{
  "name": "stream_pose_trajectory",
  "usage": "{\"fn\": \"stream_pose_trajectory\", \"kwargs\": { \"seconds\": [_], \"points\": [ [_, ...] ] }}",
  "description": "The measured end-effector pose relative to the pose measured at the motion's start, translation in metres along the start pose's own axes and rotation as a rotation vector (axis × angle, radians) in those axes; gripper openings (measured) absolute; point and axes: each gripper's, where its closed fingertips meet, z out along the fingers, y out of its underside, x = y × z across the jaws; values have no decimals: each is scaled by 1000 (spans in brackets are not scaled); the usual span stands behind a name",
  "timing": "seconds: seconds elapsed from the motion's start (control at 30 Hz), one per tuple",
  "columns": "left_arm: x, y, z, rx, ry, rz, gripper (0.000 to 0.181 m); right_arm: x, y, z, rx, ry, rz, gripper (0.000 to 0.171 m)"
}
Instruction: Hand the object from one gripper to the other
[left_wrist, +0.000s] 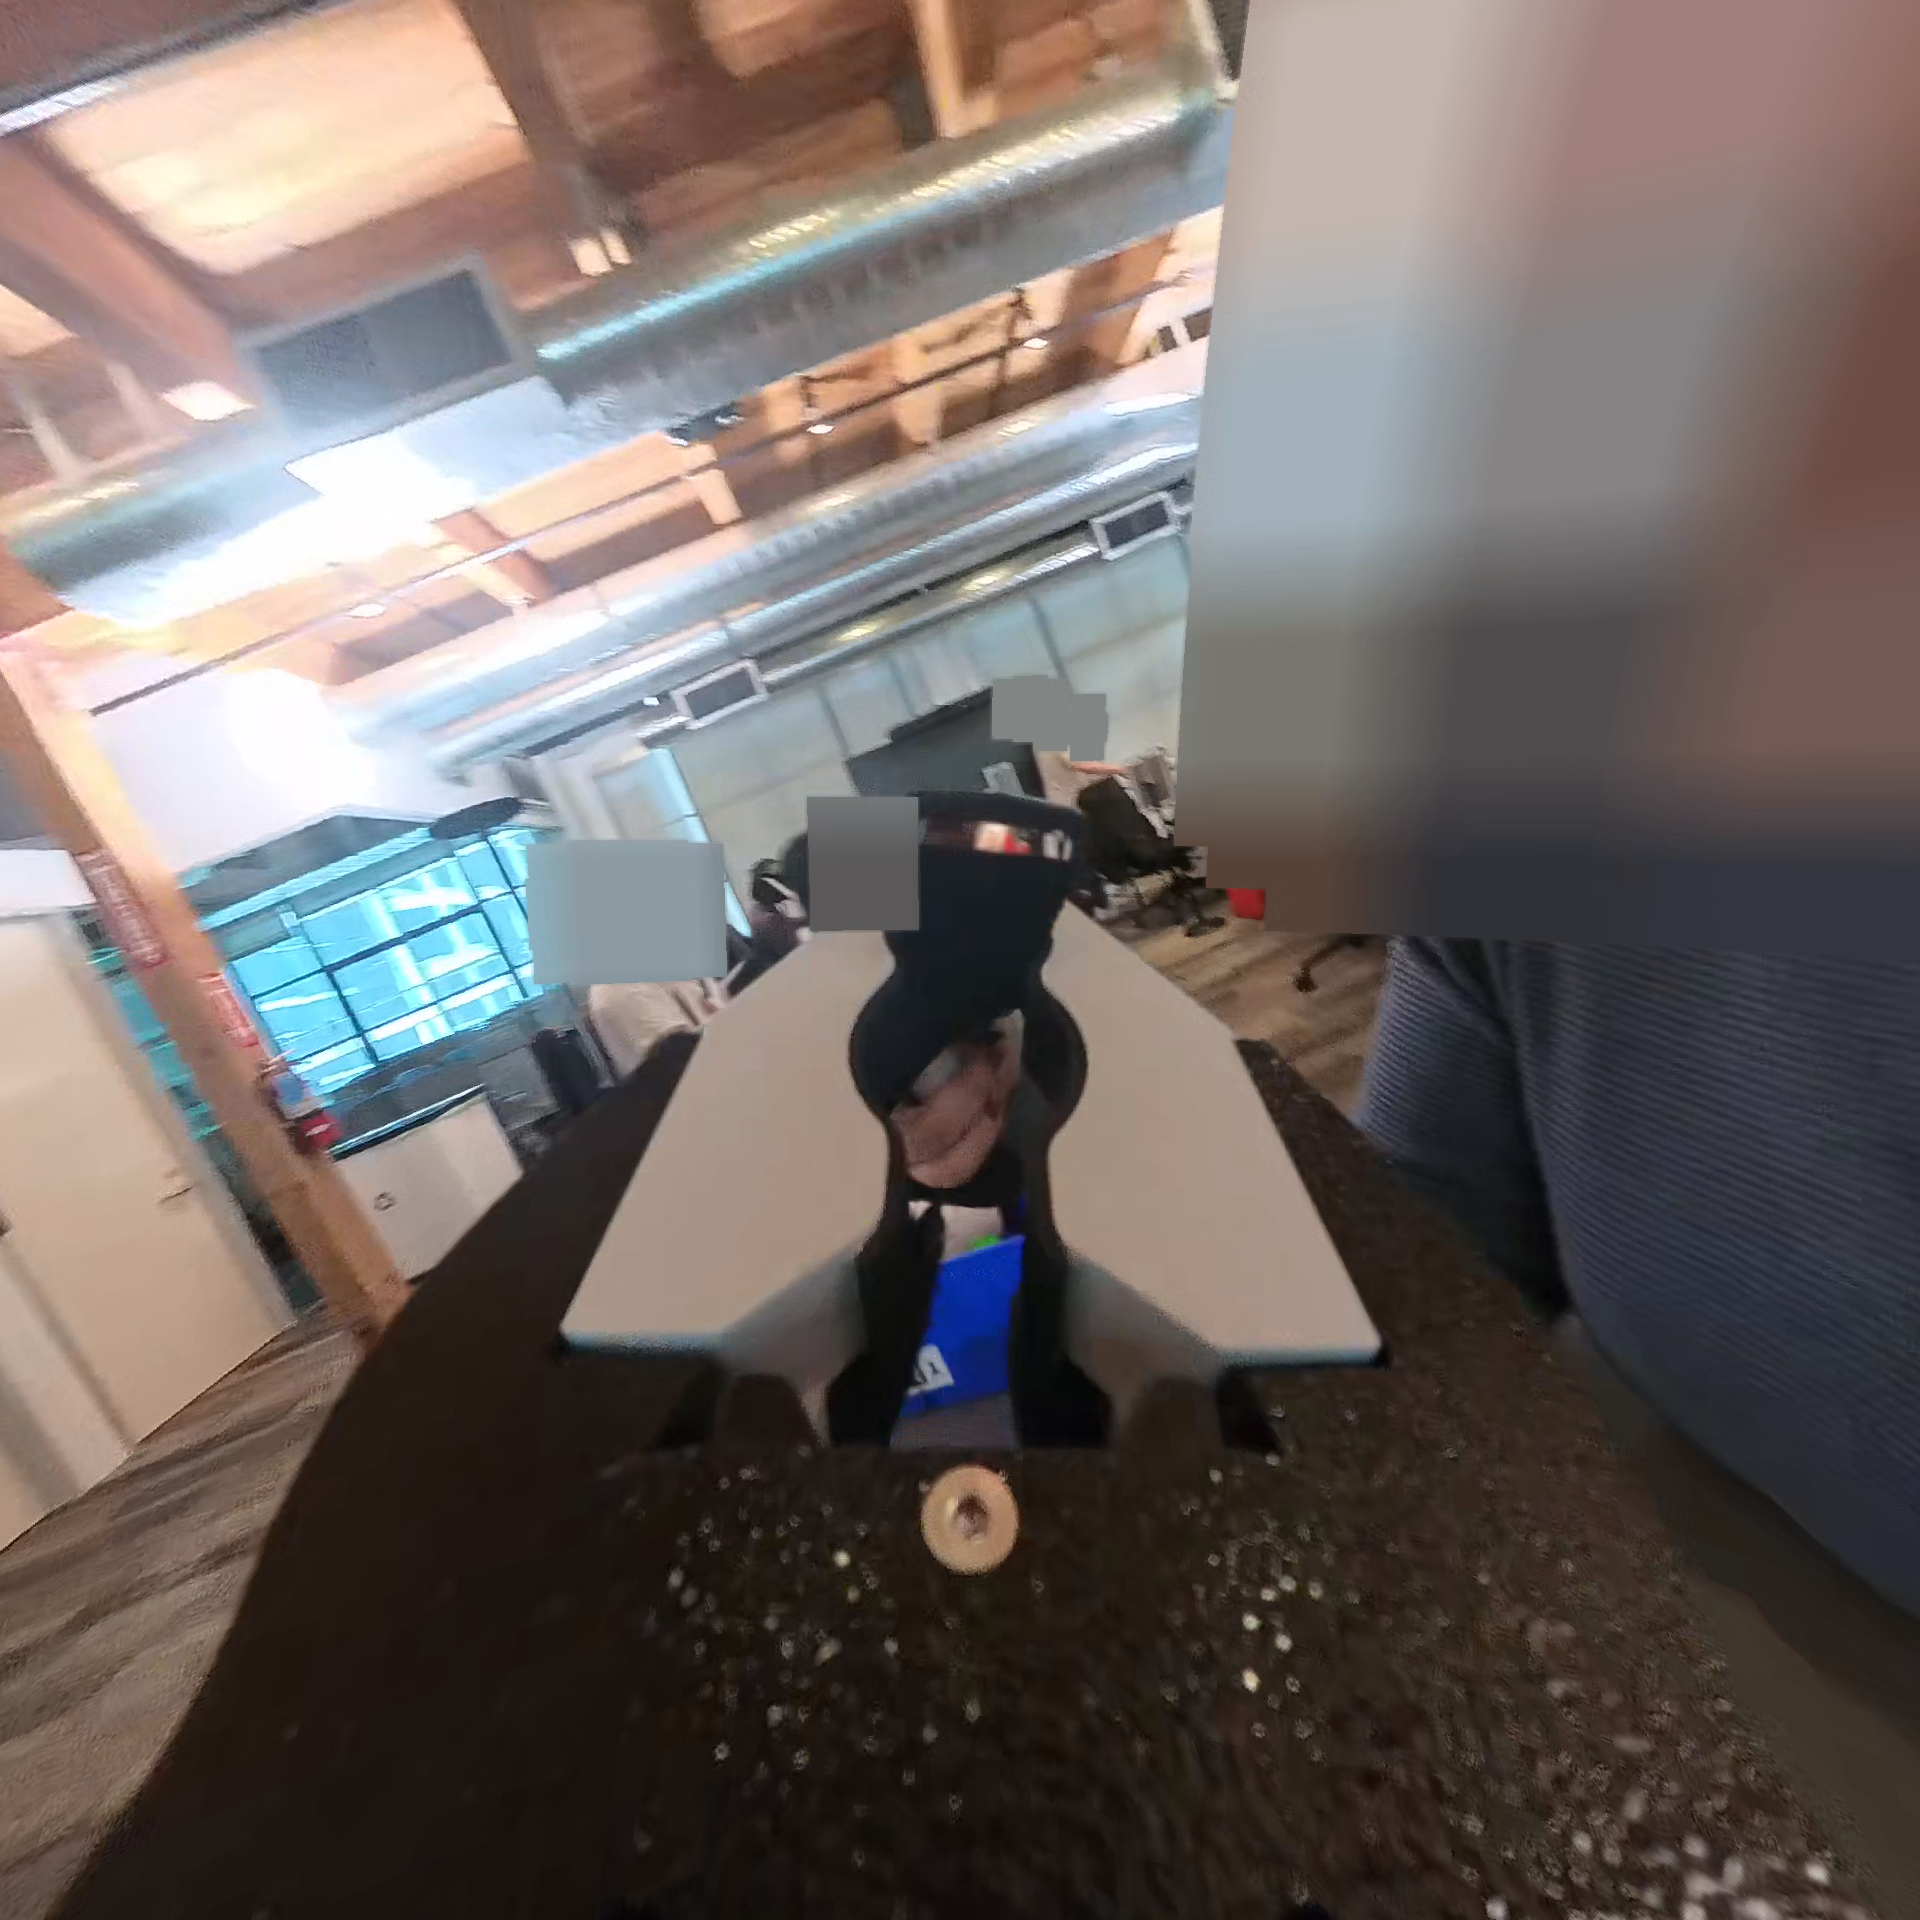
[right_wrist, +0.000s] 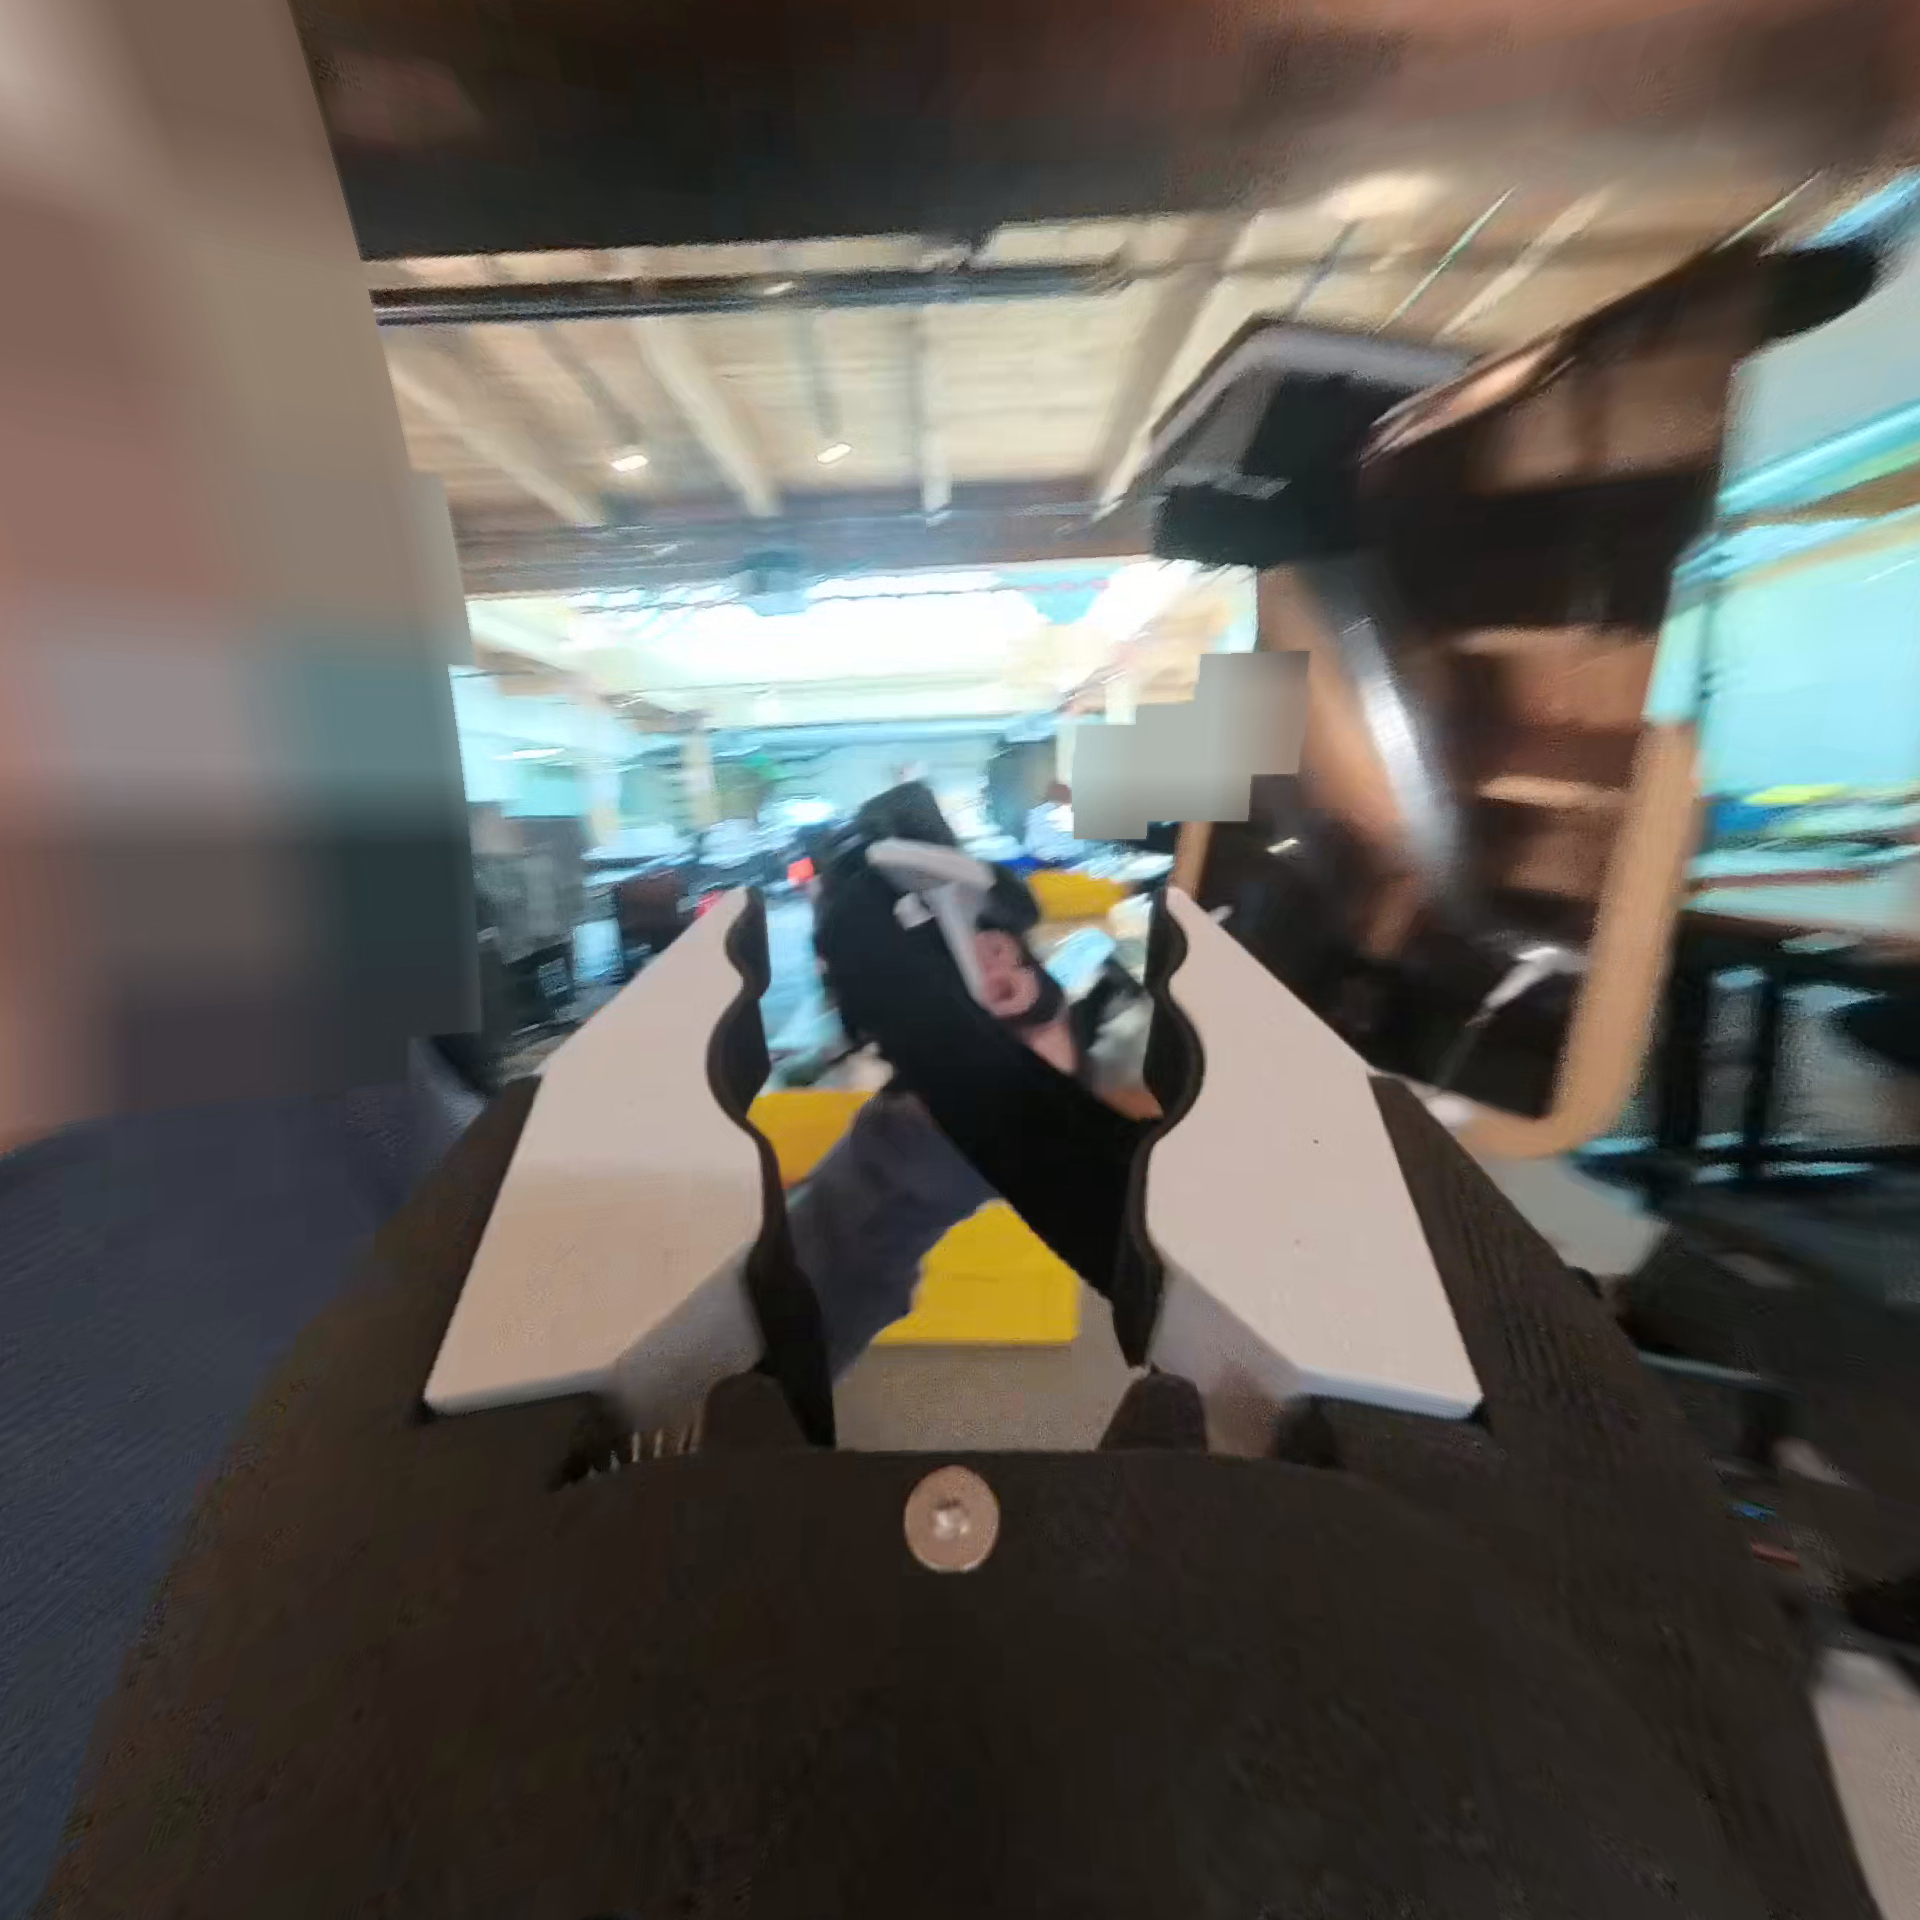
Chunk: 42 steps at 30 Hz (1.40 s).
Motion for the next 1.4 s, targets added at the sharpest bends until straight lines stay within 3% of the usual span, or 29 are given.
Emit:
{"fn": "stream_pose_trajectory", "kwargs": {
  "seconds": [0.23, 0.3, 0.4, 0.47, 0.63, 0.83, 0.97, 1.1, 1.2, 1.3, 1.4],
  "points": [
    [28, 20, -6, -133, 158, 17, 13, -25, 94, 5, -489, -153, 4, 79],
    [27, 20, -5, -128, 151, 42, 13, -38, 114, 3, -596, -233, -14, 61],
    [22, 17, -6, -112, 115, 53, 13, -33, 123, 8, -641, -213, -149, 6],
    [12, 13, -8, -98, 53, 50, 13, -27, 111, 15, -584, -163, -211, 0],
    [-30, 10, -13, -99, -210, 4, 20, 14, 79, 22, -519, 166, -523, 0],
    [-57, 11, -7, -18, -293, -327, 90, 55, 20, 18, -475, 685, -1115, 0],
    [-64, 21, 9, -19, -342, -441, 100, 62, 0, 17, -556, 929, -1556, 0],
    [-74, 15, 17, 50, -470, -395, 80, 70, 1, 20, -653, 1017, -1824, 0],
    [-78, 11, 13, 71, -563, -311, 46, 68, 1, 24, -651, 1028, -1942, 0],
    [-76, 11, 14, 27, -543, -263, 18, 71, 9, 25, -641, 974, -1855, 0],
    [-60, 3, 18, 27, -417, -182, 14, 69, 38, 32, -610, 730, -1537, 34]
  ]
}}
